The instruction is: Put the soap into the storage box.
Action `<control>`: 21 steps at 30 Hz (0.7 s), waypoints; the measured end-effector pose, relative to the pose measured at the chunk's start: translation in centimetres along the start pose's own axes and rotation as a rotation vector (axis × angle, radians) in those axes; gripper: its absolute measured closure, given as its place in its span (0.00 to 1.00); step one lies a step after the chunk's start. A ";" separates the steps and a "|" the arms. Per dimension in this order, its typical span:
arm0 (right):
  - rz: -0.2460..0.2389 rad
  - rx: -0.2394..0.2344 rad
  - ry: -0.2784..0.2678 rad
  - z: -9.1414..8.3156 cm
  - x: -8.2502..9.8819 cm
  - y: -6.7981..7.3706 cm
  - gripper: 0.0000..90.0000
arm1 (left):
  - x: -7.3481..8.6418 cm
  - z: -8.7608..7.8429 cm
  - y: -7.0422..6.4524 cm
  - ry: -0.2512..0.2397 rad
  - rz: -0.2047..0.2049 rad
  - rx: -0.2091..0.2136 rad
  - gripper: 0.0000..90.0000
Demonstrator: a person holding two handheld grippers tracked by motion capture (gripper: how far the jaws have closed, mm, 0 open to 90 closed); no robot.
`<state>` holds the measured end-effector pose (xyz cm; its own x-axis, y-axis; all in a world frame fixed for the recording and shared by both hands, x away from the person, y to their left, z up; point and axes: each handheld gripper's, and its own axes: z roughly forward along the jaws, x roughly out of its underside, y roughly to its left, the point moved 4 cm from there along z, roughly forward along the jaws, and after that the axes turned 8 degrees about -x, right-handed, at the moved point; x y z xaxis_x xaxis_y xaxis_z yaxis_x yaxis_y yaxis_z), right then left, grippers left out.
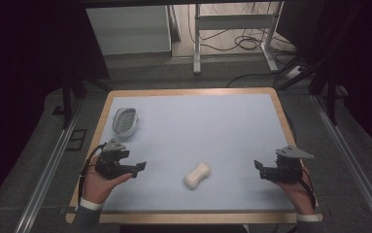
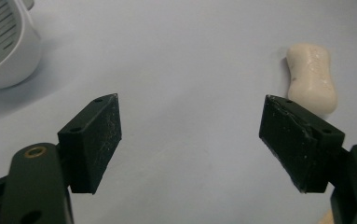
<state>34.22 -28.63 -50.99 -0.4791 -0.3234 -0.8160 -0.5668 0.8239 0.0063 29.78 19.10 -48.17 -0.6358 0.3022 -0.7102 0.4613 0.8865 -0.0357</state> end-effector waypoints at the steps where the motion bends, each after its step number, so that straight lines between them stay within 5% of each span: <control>1: 0.000 0.000 0.000 0.0 0.0 0.0 0.08 | -0.1 0.1 -0.2 0.002 0.002 0.006 0.23; 21: 0.007 -0.018 0.004 0.2 0.0 0.3 0.09 | -3.0 2.1 -4.5 0.011 0.101 0.028 0.24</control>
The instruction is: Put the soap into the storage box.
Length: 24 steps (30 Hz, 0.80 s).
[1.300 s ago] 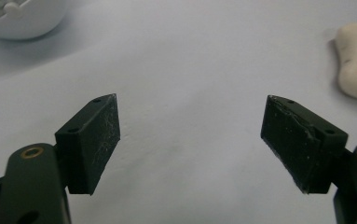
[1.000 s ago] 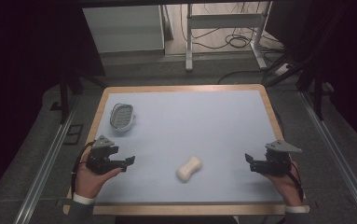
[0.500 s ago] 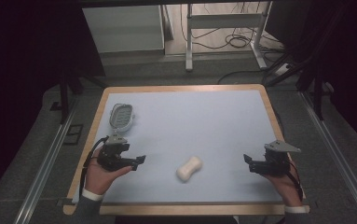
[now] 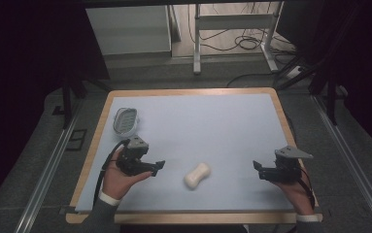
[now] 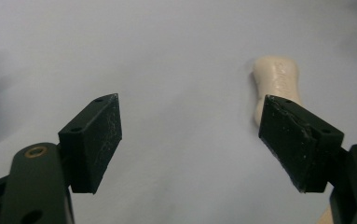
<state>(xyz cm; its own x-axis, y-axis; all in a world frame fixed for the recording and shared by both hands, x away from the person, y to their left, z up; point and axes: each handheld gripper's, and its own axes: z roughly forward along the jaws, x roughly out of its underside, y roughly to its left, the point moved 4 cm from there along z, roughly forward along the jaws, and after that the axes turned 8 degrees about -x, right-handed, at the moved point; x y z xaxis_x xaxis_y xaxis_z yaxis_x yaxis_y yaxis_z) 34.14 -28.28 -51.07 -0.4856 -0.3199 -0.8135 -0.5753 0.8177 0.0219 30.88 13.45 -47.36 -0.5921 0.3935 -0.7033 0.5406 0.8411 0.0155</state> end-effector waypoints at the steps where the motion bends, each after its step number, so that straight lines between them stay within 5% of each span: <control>1: -0.001 -0.001 0.002 0.0 0.0 0.1 0.09 | -0.3 0.4 -0.5 0.005 0.011 0.010 0.24; 24: 0.008 0.002 0.010 0.2 0.3 -0.1 0.09 | -0.8 3.4 -3.7 0.083 0.075 0.057 0.24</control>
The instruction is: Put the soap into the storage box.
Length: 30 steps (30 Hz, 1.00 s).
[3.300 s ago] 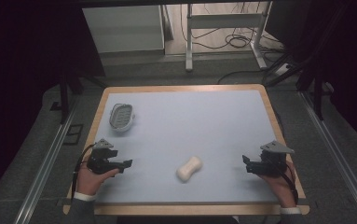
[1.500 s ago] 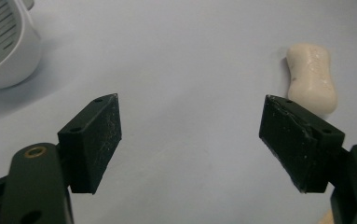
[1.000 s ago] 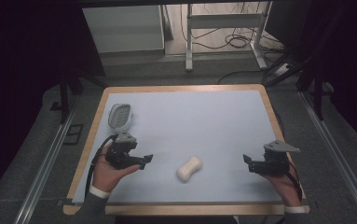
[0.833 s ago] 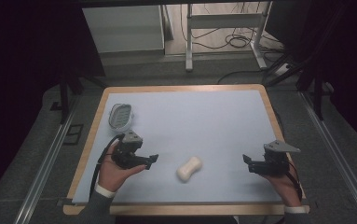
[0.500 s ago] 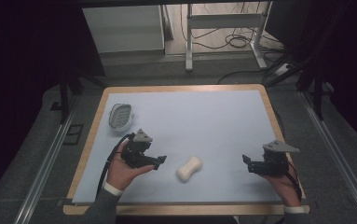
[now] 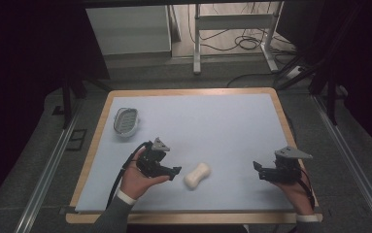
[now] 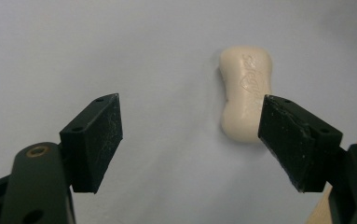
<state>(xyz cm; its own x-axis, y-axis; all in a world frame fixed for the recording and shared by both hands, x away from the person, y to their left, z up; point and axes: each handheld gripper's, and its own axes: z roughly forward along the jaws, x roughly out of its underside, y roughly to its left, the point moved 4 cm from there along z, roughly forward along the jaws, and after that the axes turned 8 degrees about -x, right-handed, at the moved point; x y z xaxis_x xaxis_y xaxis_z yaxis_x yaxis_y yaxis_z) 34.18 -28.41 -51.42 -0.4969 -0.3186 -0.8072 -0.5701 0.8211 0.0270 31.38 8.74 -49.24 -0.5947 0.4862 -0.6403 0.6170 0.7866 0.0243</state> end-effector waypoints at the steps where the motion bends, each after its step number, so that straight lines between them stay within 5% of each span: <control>1: 0.000 0.002 0.001 0.0 0.0 0.0 0.09 | 0.0 0.2 -0.2 0.006 0.004 0.003 0.25; 30: 0.002 0.017 0.016 0.1 0.3 -0.3 0.09 | -2.0 2.9 -3.8 0.057 0.079 0.045 0.31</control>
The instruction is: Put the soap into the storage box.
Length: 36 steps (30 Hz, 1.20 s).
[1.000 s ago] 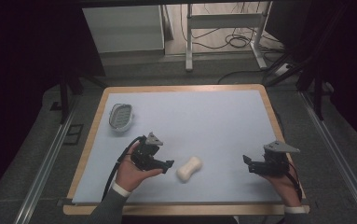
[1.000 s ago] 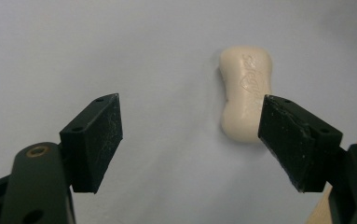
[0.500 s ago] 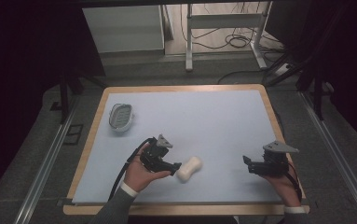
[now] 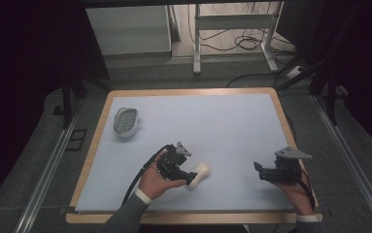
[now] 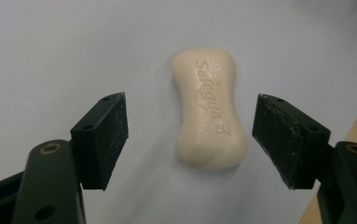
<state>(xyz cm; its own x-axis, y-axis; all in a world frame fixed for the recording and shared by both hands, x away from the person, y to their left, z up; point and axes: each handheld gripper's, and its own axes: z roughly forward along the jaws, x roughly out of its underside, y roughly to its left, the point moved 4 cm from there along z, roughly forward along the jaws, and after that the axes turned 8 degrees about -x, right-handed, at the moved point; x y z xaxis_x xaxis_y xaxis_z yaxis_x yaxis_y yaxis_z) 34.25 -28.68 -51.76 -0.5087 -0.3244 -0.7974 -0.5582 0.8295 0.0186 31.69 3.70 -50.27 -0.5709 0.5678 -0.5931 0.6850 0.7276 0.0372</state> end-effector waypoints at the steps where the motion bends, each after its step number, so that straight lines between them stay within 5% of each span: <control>1: 0.002 0.001 0.002 0.0 0.0 0.0 0.09 | -0.1 0.2 -0.1 0.005 0.004 0.003 0.32; 13: 0.016 0.006 0.000 0.0 0.1 -0.3 0.09 | -0.8 2.7 -0.9 0.104 0.027 0.023 0.33; 36: 0.044 0.037 -0.007 -0.4 0.2 -1.1 0.09 | -0.3 5.4 -1.8 0.179 0.045 0.016 0.40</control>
<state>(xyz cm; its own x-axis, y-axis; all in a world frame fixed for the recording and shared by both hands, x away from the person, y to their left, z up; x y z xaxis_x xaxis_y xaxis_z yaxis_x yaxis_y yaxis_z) 34.49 -29.83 -51.74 -0.5277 -0.2840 -0.8006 -0.5107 0.8592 0.0319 33.11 0.17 -54.50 -0.6099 0.6603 -0.4383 0.7180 0.6944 0.0471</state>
